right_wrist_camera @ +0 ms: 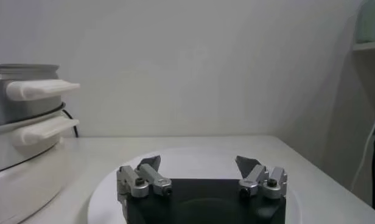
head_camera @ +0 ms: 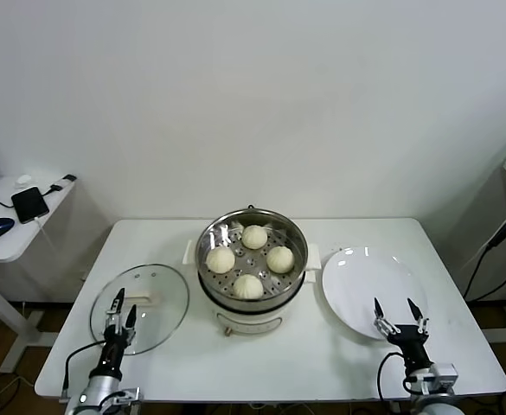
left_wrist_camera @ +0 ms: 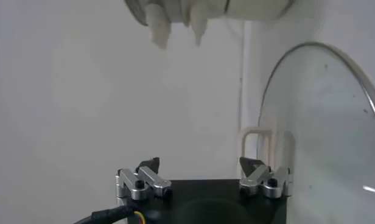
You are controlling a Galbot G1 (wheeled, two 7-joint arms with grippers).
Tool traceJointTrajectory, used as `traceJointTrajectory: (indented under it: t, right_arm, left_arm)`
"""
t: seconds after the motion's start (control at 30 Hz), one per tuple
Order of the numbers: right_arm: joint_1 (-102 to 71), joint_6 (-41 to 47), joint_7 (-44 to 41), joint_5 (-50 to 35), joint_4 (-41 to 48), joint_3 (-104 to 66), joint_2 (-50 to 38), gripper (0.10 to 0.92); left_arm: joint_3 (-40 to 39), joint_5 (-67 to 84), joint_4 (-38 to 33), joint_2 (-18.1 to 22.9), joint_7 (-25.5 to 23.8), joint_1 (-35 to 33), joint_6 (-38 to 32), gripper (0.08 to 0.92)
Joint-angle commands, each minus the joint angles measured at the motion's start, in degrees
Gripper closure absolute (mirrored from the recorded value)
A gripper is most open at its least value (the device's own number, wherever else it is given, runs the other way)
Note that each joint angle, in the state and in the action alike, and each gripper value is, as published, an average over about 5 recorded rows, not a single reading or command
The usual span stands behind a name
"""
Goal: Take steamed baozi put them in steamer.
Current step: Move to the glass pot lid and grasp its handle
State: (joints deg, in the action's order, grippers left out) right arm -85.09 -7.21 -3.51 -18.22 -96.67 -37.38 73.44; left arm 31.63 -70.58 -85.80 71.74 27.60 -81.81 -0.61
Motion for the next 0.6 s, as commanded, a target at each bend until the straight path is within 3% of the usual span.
traceJointTrajectory:
  t: [0.03, 0.6]
  right_arm:
    - [-0.6, 0.2, 0.2, 0.7, -0.5, -0.2, 0.5, 0.203]
    - [0.3, 0.4, 0.2, 3.0, 0.1, 0.6, 0.6, 0.203]
  left_arm:
    - [0.1, -4.1, 2.4, 0.1, 0.7, 1.4, 1.8, 0.177]
    - [-1.3, -5.2, 4.5, -0.1, -4.8, 6.7, 6.2, 0.177]
